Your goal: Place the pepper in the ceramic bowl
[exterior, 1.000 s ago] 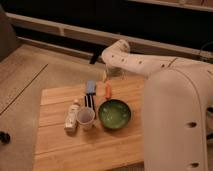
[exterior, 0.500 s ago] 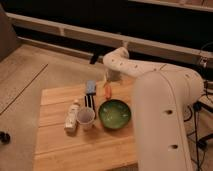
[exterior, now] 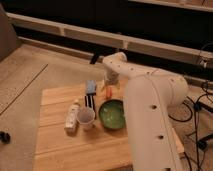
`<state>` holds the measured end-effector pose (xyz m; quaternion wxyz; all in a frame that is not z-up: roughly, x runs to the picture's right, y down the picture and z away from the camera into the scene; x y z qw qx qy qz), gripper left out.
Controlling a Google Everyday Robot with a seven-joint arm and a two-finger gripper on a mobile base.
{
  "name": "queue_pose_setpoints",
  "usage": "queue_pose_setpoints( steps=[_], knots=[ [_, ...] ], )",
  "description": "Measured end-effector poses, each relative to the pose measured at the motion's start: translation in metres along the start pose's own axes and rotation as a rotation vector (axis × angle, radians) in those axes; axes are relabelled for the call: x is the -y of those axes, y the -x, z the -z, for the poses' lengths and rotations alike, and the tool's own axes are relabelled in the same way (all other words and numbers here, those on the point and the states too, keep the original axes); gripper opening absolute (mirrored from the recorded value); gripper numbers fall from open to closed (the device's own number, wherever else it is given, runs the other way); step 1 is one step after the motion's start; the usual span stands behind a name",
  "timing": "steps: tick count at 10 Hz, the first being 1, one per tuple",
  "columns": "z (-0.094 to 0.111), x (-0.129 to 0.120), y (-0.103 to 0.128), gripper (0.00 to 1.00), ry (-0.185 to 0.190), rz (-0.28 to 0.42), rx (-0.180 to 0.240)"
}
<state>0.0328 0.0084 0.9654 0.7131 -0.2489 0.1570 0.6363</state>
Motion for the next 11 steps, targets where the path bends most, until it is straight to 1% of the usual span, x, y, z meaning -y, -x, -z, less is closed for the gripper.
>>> queue_pose_setpoints(
  steps=[2,3,4,7,9,10,11],
  knots=[
    [-0.013,0.002,-0.003,0.65,0.007,-0.016,-0.035],
    [-0.017,0.003,-0.003,0.65,0.007,-0.021,-0.045],
    [-0.023,0.007,-0.004,0.61,0.003,-0.027,-0.058],
    [-0.03,0.011,0.0,0.34,0.007,-0.036,-0.061],
    [-0.033,0.014,0.0,0.11,0.016,-0.051,-0.064],
    [-0.033,0.015,0.001,0.03,0.02,-0.061,-0.061],
    [-0.03,0.02,0.004,0.0,0.014,-0.071,-0.049]
  ],
)
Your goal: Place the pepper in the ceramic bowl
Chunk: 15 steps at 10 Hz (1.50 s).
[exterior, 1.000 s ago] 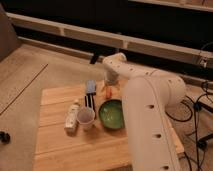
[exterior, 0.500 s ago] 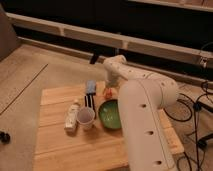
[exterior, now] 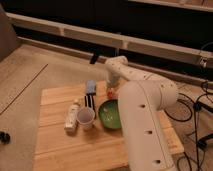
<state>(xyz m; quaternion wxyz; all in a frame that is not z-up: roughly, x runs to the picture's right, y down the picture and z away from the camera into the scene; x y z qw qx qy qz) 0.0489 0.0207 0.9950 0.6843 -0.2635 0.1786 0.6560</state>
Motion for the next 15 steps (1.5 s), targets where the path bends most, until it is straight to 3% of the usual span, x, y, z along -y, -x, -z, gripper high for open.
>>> queue_pose_setpoints(
  steps=[2,4,6,7,9,11,13,15],
  knots=[
    [0.022,0.014,0.009,0.0,-0.039,-0.015,0.046],
    [0.078,0.03,0.017,0.0,-0.12,-0.033,0.138],
    [0.121,0.027,0.003,0.0,-0.169,-0.041,0.191],
    [0.138,0.016,-0.016,0.0,-0.184,-0.048,0.201],
    [0.157,-0.015,-0.069,0.0,-0.199,-0.057,0.179],
    [0.162,-0.033,-0.125,0.0,-0.227,-0.075,0.12],
    [0.158,-0.043,-0.163,0.0,-0.235,-0.105,0.053],
    [0.157,-0.043,-0.165,0.07,-0.236,-0.107,0.049]
  ],
)
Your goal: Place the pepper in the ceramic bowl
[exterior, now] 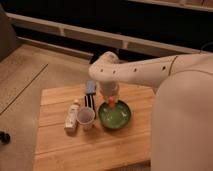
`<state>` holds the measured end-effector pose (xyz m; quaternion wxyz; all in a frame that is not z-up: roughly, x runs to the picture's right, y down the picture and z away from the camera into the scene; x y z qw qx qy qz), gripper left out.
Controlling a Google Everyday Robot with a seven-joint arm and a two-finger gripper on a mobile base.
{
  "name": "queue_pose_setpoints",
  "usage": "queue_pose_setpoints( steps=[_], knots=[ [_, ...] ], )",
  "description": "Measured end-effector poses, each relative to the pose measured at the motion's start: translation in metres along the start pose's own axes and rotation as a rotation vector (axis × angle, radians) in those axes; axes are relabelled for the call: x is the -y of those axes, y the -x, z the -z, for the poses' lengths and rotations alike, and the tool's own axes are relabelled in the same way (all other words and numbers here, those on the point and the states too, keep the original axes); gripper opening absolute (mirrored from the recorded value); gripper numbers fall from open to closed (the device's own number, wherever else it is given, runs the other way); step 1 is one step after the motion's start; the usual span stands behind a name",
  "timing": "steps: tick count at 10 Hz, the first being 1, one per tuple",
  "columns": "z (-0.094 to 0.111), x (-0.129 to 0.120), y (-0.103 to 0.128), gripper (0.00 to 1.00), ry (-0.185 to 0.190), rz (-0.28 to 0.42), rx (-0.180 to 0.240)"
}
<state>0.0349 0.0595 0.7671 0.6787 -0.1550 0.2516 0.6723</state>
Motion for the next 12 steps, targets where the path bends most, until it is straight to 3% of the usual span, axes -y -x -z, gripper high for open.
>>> queue_pose_setpoints(
  steps=[6,8,12],
  knots=[
    [0.0001,-0.0002,0.0003,0.7,0.0,0.0,0.0],
    [-0.0003,-0.0003,0.0002,0.8,0.0,0.0,0.0],
    [-0.0017,-0.0003,-0.0003,0.8,0.0,0.0,-0.003]
  ],
)
